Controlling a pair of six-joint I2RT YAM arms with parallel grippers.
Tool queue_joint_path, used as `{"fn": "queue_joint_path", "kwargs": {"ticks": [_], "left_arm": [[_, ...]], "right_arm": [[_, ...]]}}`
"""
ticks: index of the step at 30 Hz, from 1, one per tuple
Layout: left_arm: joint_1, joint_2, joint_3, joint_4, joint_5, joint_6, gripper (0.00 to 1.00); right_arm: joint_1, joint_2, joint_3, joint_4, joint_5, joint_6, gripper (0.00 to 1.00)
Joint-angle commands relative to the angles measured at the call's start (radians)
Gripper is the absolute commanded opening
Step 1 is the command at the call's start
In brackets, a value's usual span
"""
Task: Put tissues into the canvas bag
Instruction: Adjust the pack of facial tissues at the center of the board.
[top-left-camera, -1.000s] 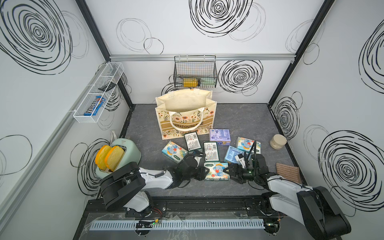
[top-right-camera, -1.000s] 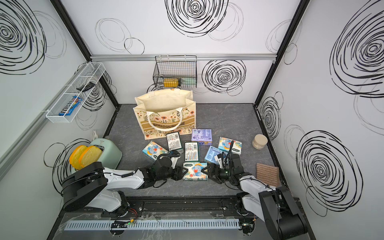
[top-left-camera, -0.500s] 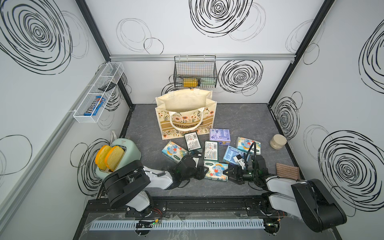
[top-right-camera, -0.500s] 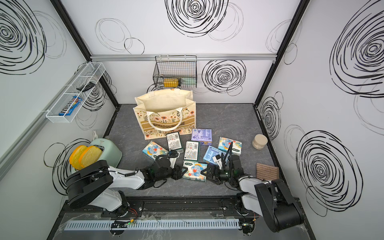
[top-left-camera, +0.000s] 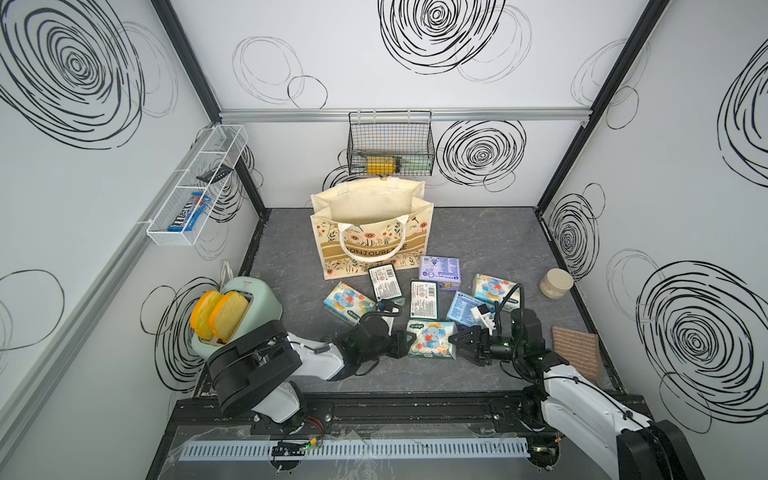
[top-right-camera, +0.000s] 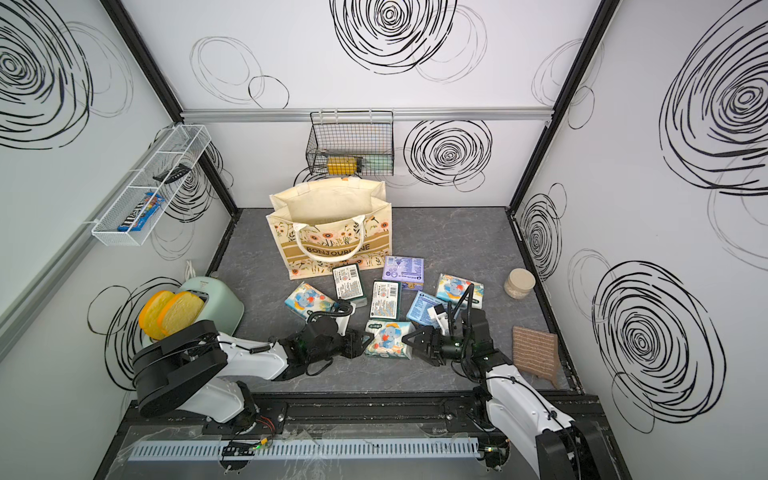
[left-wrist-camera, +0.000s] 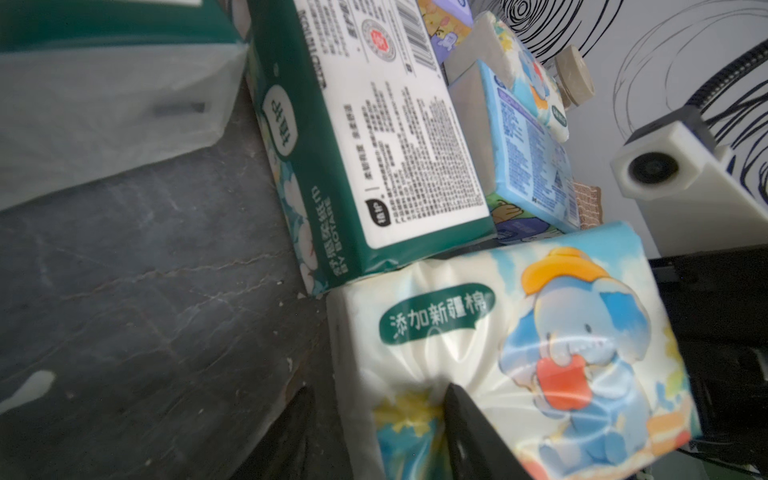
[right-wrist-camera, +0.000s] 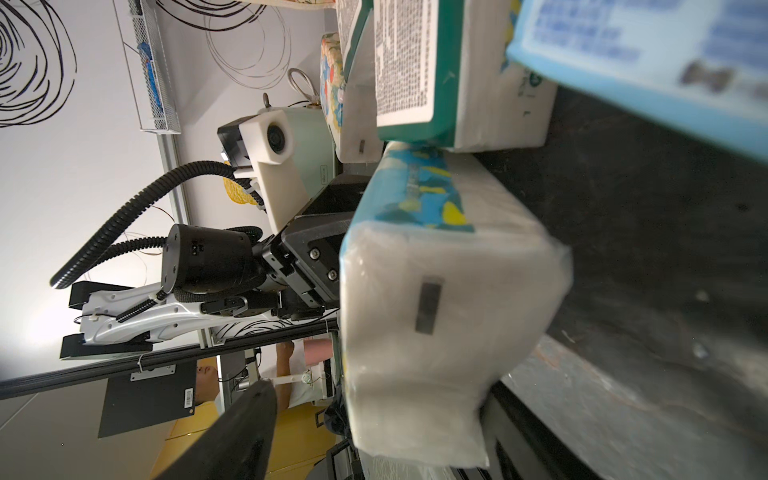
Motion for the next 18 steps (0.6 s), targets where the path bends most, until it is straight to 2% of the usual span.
{"fn": "queue_joint_path", "kwargs": {"ticks": [1, 12, 18], "left_arm": [[-0.049, -0.012, -0.005, -0.048, 0.056, -0.027, 0.54], [-0.044, -0.067, -0.018, -0.079, 0.037, -0.013, 0.55], [-0.021, -0.100, -0.047, -0.112, 0.029, 0.002, 0.56]], "right_arm": [[0.023, -0.008, 0.059, 0.033, -0.032, 0.032, 0.80], [0.109, -0.046, 0.157, 0.030, 0.014, 0.088, 0.79], [0.136, -0.003, 0.156, 0.085, 0.036, 0.113, 0.78]]}}
